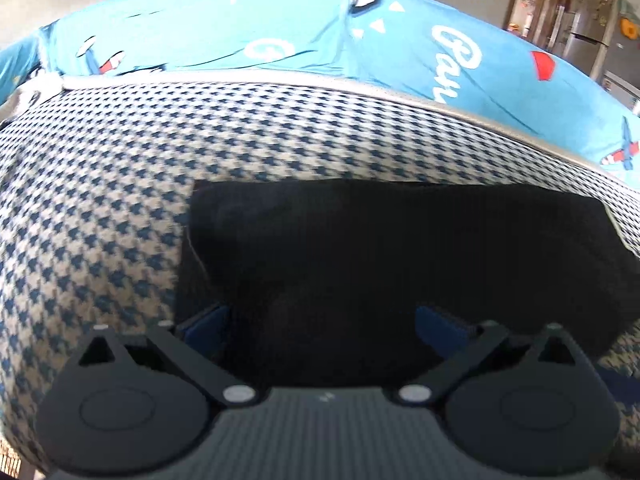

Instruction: Fold clothes

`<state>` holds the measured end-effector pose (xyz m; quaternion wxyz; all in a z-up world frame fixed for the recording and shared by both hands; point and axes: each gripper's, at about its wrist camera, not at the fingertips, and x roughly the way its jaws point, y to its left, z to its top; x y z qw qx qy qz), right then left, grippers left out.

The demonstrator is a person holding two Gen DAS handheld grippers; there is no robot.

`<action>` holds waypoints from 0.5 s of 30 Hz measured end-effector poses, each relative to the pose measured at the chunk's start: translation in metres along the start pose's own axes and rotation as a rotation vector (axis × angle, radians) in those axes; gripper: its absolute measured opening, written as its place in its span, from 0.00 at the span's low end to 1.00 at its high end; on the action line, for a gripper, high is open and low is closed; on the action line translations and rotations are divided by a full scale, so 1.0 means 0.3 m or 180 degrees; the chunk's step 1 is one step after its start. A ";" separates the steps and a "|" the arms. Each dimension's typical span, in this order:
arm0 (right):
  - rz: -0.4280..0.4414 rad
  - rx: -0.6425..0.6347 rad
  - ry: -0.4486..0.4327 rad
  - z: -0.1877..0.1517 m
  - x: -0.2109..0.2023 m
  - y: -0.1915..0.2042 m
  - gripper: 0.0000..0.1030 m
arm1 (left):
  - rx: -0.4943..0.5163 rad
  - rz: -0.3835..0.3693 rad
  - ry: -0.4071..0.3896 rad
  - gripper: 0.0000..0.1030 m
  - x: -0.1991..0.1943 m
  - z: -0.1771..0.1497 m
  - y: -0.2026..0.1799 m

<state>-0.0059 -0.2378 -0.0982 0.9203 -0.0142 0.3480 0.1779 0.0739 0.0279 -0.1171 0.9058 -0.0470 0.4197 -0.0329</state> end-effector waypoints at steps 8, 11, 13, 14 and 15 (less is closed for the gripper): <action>-0.0297 0.0844 0.0040 -0.001 -0.127 -0.267 0.45 | 0.0156 -0.0242 0.0040 1.00 -0.003 0.009 -0.104; -0.0409 0.1255 0.0079 -0.013 -0.170 -0.388 0.45 | 0.0213 -0.0291 0.0034 1.00 -0.005 0.028 -0.130; -0.0395 0.1590 0.0093 -0.023 -0.176 -0.472 0.45 | 0.0261 -0.0314 0.0038 1.00 -0.002 0.047 -0.147; -0.0388 0.1757 0.0101 -0.028 -0.179 -0.513 0.46 | 0.0312 -0.0323 0.0033 1.00 -0.002 0.057 -0.161; -0.0382 0.1920 0.0106 -0.033 -0.181 -0.554 0.46 | 0.0365 -0.0331 0.0027 1.00 -0.003 0.067 -0.176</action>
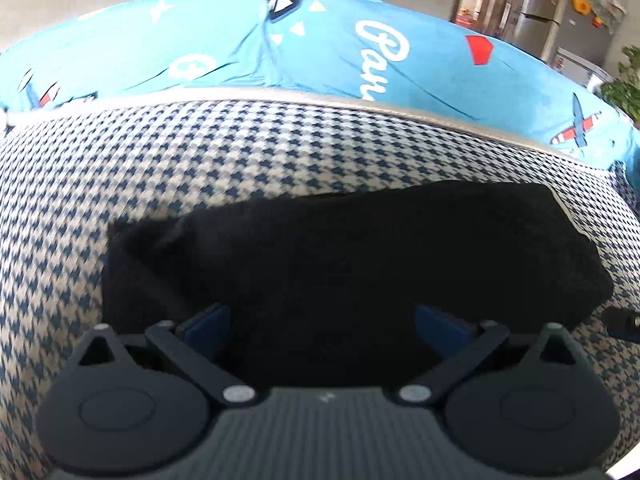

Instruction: Fold clothes

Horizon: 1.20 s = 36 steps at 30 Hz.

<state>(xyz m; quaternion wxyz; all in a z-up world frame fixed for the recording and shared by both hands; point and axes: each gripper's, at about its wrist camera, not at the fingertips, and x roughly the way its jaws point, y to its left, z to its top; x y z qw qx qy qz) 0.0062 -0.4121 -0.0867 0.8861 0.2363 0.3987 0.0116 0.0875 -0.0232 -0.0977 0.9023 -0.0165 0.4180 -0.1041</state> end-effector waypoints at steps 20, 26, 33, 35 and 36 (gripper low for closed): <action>0.0364 0.1580 -0.0362 0.104 0.110 -0.304 0.50 | 0.0380 -0.0150 0.0017 1.00 0.057 0.025 -0.088; 0.0356 0.1513 -0.0461 0.127 0.119 -0.320 0.50 | 0.0392 -0.0180 0.0037 1.00 0.057 0.022 -0.088; 0.0337 0.1199 -0.0485 0.187 0.178 -0.290 0.56 | 0.0390 -0.0206 0.0068 1.00 0.063 0.025 -0.098; 0.0335 0.1079 -0.0482 0.203 0.196 -0.281 0.56 | 0.0382 -0.0215 0.0079 1.00 0.065 0.025 -0.097; 0.0337 0.1024 -0.0484 0.210 0.205 -0.277 0.56 | 0.0378 -0.0220 0.0085 1.00 0.067 0.025 -0.097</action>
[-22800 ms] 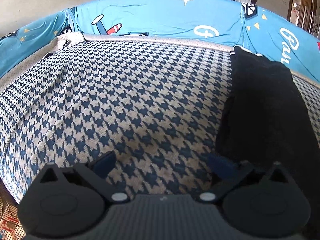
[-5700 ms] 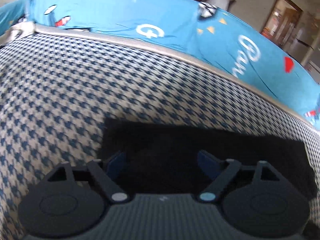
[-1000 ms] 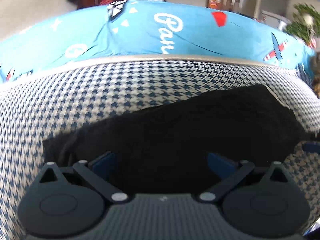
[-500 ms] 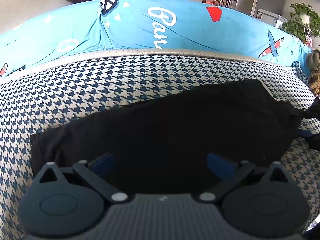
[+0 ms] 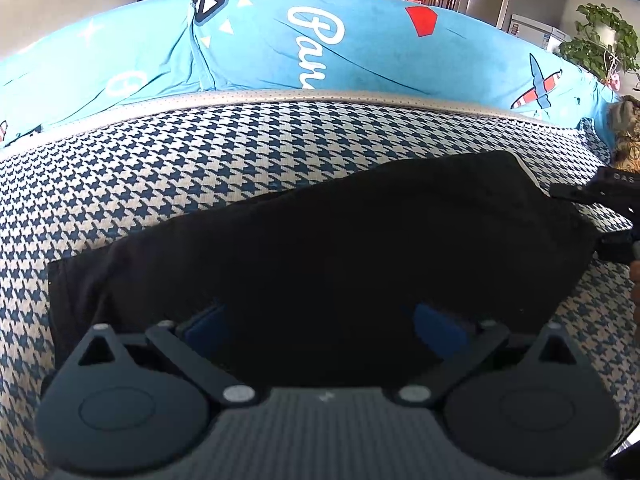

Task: Fold clothes
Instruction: 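Move the right tool to the white-striped end of the black bundle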

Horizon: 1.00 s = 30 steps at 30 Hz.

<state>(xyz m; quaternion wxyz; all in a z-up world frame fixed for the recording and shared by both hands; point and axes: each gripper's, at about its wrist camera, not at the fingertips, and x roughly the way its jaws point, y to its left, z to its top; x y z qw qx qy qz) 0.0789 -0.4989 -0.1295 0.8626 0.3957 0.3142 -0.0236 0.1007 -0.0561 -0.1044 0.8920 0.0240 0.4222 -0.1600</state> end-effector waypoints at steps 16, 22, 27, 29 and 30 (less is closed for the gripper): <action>0.0190 0.0028 0.0120 0.033 0.070 -0.002 0.15 | -0.0021 0.0017 0.0020 1.00 0.007 0.004 -0.002; 0.0252 -0.0460 -0.0052 0.023 0.035 0.136 0.14 | -0.0039 0.0036 0.0009 1.00 0.000 0.003 0.006; 0.0139 -0.1574 -0.0173 -0.067 0.019 0.332 0.14 | -0.0046 0.0050 0.0004 1.00 -0.007 0.001 0.010; 0.0070 -0.1964 -0.0194 -0.124 0.030 0.391 0.14 | -0.0051 0.0067 -0.0003 1.00 -0.010 0.000 0.013; 0.0028 -0.2140 -0.0201 -0.154 0.037 0.417 0.14 | -0.0054 0.0076 -0.0006 1.00 -0.011 -0.001 0.015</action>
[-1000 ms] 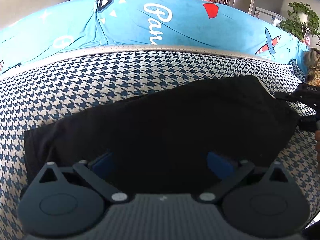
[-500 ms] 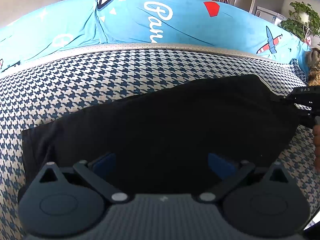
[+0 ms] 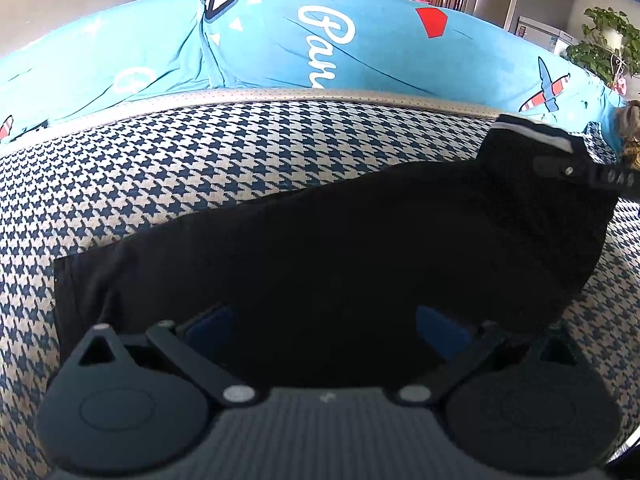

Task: Fold clothes
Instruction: 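Move the right tool to the white-striped end of the black bundle, then close the right tool on the white-striped end and lift it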

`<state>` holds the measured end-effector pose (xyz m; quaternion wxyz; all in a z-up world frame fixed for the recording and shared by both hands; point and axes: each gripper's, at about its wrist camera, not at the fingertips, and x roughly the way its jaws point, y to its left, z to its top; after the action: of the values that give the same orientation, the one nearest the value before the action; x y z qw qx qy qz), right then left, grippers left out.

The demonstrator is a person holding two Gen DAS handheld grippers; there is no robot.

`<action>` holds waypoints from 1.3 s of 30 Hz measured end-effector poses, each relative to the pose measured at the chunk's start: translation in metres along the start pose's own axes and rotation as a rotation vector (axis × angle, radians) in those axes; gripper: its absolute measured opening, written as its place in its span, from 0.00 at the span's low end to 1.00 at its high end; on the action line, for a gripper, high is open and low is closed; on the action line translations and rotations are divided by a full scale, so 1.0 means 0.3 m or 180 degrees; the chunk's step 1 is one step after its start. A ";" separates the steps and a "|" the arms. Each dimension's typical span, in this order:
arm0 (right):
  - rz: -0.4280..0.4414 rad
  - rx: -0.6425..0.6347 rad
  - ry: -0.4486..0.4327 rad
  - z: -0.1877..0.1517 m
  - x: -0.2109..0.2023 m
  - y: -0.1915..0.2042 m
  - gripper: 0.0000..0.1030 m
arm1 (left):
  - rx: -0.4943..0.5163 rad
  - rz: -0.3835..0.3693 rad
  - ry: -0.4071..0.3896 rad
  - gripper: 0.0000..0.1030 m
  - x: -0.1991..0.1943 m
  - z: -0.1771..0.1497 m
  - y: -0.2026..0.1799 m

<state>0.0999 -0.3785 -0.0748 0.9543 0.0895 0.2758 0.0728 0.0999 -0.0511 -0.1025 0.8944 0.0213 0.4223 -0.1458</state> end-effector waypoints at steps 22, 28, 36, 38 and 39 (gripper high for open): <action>0.0276 -0.0682 0.0468 -0.168 0.039 0.239 0.50 | -0.0140 0.0043 -0.0015 1.00 -0.020 0.009 0.035; 0.0326 -0.0554 0.0478 -0.201 -0.034 0.265 0.54 | -0.0118 0.0081 -0.0050 1.00 -0.032 0.005 0.042; 0.0503 -0.0199 0.0411 -0.222 -0.153 0.252 0.54 | -0.0172 0.0123 -0.0062 1.00 -0.042 0.004 0.061; 0.0399 -0.0164 0.0272 -0.224 -0.189 0.247 0.54 | -0.0174 0.0128 -0.0076 1.00 -0.045 0.003 0.063; 0.0343 -0.0116 0.0194 -0.220 -0.201 0.236 0.54 | -0.0170 0.0130 -0.0080 1.00 -0.047 0.002 0.063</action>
<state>0.0074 -0.3122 -0.0838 0.9416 0.0847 0.2981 0.1317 0.0974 -0.0297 -0.0931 0.9027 0.0042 0.4143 -0.1165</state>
